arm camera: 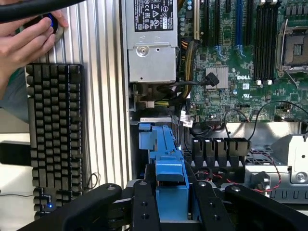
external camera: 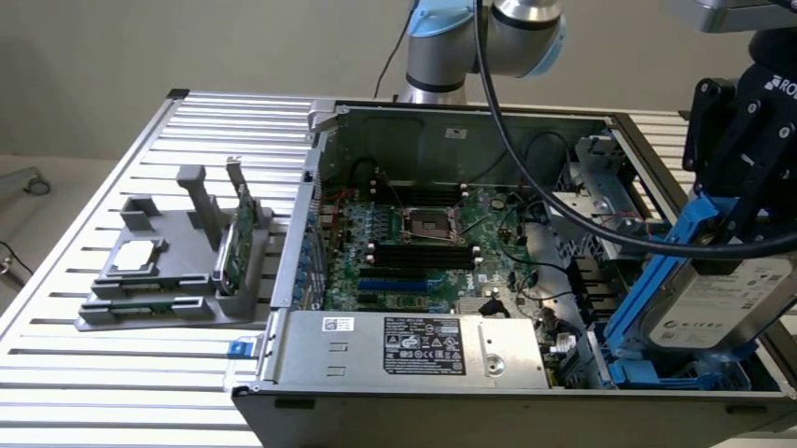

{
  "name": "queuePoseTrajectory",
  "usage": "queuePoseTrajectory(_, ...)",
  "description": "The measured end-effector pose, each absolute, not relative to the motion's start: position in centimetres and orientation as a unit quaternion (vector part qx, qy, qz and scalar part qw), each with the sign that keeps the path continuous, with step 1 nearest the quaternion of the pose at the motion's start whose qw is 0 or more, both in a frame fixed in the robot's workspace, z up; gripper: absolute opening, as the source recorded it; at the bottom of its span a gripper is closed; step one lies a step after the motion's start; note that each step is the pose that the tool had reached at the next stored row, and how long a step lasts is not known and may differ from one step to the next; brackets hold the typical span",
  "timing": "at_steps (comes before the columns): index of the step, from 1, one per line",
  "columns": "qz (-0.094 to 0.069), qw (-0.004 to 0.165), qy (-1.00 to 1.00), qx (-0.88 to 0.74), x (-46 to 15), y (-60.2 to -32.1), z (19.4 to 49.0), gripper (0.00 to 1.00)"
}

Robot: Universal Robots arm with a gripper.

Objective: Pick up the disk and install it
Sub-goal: 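Insert the disk into the insertion slot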

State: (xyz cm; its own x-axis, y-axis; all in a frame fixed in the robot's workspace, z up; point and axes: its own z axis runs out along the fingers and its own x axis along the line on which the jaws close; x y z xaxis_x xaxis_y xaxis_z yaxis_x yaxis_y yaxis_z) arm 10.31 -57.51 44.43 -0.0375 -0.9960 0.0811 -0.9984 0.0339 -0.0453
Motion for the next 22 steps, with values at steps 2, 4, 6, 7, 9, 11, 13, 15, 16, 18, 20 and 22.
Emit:
queuePoseTrajectory(2, 0.043, 0.015, -0.719, 0.694, 10.31, -57.51, 44.43, 0.33)
queuePoseTrajectory(4, 0.042, 0.016, -0.718, 0.695, 10.33, -57.5, 44.42, 0.33)
queuePoseTrajectory(6, 0.041, 0.018, -0.716, 0.696, 10.36, -57.51, 44.4, 0.33)
queuePoseTrajectory(7, 0.04, 0.018, -0.716, 0.697, 10.39, -57.51, 44.38, 0.33)
queuePoseTrajectory(9, 0.039, 0.019, -0.713, 0.7, 10.49, -57.51, 44.36, 0.33)
queuePoseTrajectory(11, 0.038, 0.02, -0.711, 0.702, 10.58, -57.5, 44.35, 0.33)
queuePoseTrajectory(13, 0.037, 0.021, -0.709, 0.704, 10.64, -57.51, 44.34, 0.33)
queuePoseTrajectory(15, 0.036, 0.022, -0.708, 0.705, 10.66, -57.51, 44.32, 0.33)
queuePoseTrajectory(16, 0.035, 0.023, -0.707, 0.706, 10.67, -57.51, 44.3, 0.33)
queuePoseTrajectory(18, 0.035, 0.023, -0.706, 0.707, 10.7, -57.49, 44.25, 0.33)
queuePoseTrajectory(20, 0.034, 0.024, -0.705, 0.708, 10.73, -57.46, 44.19, 0.33)
queuePoseTrajectory(22, 0.033, 0.024, -0.704, 0.709, 10.78, -57.42, 44.16, 0.33)
